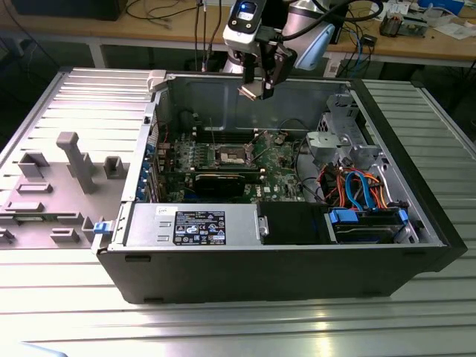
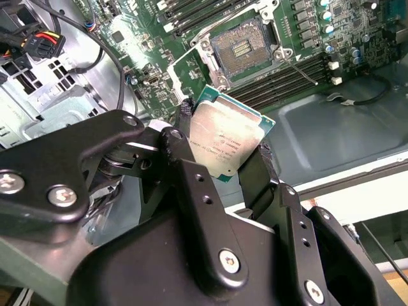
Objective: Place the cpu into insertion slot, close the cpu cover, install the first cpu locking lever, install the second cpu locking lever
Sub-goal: 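Place the cpu into insertion slot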
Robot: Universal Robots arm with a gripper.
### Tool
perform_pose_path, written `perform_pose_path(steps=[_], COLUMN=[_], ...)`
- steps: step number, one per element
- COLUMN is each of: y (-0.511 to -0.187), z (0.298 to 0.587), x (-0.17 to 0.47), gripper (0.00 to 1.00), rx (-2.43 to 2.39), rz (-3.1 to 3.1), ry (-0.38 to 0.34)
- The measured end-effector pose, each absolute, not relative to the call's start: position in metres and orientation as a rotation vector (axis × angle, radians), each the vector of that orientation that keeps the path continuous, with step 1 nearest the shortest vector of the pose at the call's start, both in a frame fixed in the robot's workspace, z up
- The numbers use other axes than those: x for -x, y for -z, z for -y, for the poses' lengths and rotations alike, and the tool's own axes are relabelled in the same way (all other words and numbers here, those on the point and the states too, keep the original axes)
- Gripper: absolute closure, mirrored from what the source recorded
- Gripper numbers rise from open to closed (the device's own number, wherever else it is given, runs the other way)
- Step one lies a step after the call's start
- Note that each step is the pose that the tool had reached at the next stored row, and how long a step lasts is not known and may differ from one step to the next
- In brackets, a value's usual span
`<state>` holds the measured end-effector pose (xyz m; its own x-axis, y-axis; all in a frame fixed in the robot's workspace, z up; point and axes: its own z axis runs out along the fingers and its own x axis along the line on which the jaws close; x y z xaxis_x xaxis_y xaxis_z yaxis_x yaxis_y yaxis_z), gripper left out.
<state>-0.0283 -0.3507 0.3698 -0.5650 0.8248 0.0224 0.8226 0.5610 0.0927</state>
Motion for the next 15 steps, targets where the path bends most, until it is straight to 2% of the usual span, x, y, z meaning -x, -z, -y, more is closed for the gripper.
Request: perform_pose_path(steps=[15], y=[-0.3696], z=[0.3508], x=[0.0283], gripper=[0.45], rx=[-1.495], rz=[-2.731], ry=[-0.144])
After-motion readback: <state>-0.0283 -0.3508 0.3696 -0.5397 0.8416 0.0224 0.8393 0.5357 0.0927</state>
